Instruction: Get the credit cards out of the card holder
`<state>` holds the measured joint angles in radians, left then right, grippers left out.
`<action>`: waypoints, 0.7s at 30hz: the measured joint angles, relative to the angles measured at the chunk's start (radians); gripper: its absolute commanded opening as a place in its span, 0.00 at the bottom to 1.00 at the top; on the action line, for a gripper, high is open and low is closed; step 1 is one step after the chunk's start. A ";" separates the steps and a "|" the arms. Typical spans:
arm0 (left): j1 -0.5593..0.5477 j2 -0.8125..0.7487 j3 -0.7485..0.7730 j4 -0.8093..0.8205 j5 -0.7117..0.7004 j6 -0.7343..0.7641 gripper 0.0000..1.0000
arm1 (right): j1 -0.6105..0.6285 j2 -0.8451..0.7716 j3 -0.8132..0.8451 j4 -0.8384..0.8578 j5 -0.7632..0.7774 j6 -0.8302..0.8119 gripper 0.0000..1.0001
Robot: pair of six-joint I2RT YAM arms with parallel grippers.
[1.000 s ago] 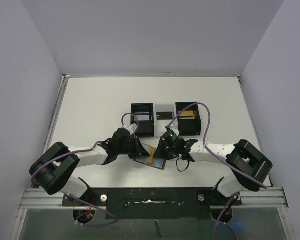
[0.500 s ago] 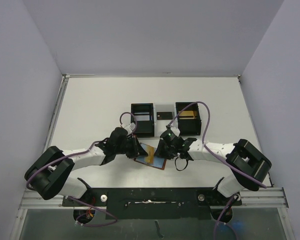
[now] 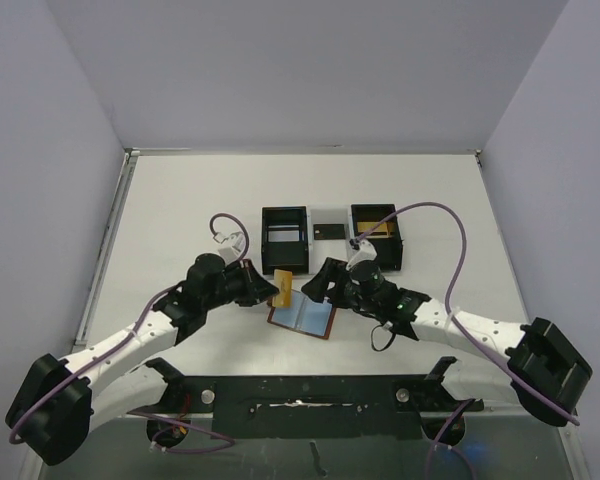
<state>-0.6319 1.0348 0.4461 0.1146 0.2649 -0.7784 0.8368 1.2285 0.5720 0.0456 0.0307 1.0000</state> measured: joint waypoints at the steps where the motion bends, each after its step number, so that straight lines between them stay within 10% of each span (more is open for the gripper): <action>1: 0.007 -0.015 -0.006 -0.001 0.001 0.006 0.00 | -0.002 -0.029 -0.028 0.035 0.013 -0.004 0.74; 21: 0.020 -0.074 -0.099 0.299 0.136 -0.185 0.00 | -0.222 -0.298 -0.322 0.517 -0.247 -0.027 0.81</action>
<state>-0.6117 0.9604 0.3473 0.4133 0.4011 -0.9630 0.6147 0.9302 0.2501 0.5625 -0.2161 0.9726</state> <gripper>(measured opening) 0.006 0.812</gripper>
